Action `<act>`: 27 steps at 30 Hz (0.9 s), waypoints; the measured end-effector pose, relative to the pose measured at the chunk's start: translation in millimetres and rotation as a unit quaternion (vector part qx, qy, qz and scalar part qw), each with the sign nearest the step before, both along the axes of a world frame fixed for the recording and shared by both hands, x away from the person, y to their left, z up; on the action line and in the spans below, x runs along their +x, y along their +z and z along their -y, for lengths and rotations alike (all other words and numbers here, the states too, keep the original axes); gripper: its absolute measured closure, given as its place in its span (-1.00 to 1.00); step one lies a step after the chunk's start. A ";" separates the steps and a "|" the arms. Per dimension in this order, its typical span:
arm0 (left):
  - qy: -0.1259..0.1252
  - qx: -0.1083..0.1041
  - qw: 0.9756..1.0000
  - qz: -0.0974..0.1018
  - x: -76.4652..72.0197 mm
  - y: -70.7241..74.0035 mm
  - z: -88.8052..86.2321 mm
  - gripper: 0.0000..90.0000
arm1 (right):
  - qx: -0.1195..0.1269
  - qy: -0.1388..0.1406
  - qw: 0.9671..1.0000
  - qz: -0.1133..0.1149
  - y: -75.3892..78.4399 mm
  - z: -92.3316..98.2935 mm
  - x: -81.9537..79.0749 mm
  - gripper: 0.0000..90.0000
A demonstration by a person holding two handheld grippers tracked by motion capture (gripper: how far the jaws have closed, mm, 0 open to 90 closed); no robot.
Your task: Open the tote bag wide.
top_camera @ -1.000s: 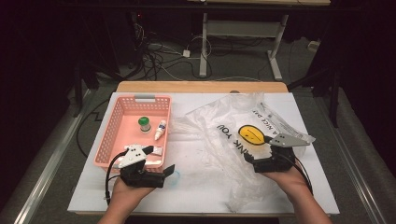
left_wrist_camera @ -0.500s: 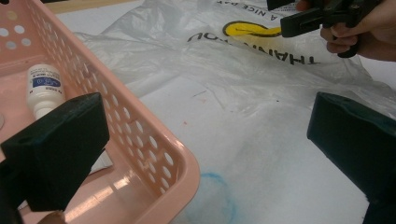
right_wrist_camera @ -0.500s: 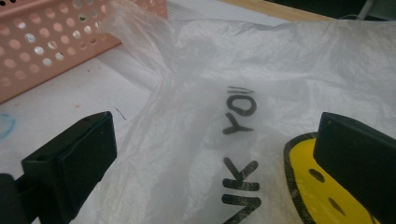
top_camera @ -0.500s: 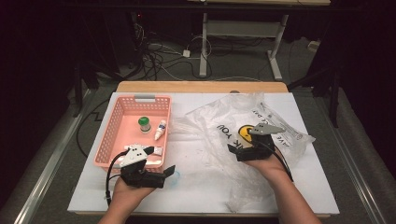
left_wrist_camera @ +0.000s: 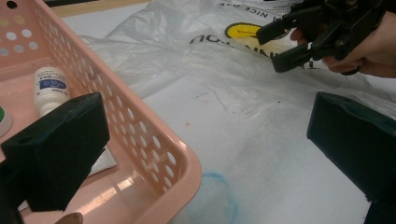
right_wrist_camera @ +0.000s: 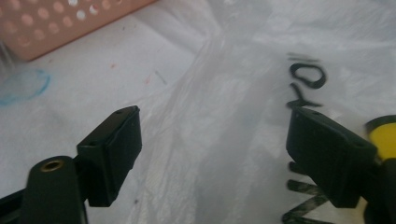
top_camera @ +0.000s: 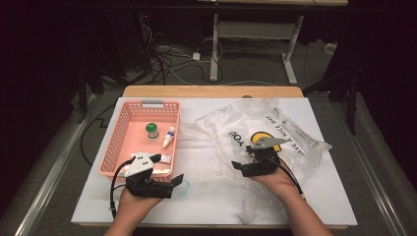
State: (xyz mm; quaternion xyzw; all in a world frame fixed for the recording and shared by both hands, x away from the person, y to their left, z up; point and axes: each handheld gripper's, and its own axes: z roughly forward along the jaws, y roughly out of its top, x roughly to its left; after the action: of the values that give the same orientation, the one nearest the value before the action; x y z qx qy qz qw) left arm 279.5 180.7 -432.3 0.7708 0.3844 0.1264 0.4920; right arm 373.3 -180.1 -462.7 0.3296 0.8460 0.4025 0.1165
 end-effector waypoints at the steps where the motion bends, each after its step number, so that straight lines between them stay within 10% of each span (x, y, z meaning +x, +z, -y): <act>1: 0.000 0.001 1.000 0.000 0.1 -0.5 0.5 -1.00 | -0.008 0.005 1.000 -0.006 -3.0 -2.2 -0.3 -0.56; 12: -0.002 -0.001 1.000 -0.002 0.1 -1.6 0.5 -1.00 | -0.056 0.019 0.998 -0.030 -24.4 -13.3 -1.0 -0.58; 27: -0.003 0.000 1.000 -0.007 0.9 -3.1 2.4 -1.00 | -0.064 -0.002 0.998 0.001 -23.8 -5.8 0.3 0.37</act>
State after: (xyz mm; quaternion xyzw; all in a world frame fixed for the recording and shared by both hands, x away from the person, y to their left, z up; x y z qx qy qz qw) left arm 280.3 178.3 -435.4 0.7730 0.3852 0.1196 0.4896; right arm 373.6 -174.4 -486.5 0.3228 0.8692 0.3477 0.1393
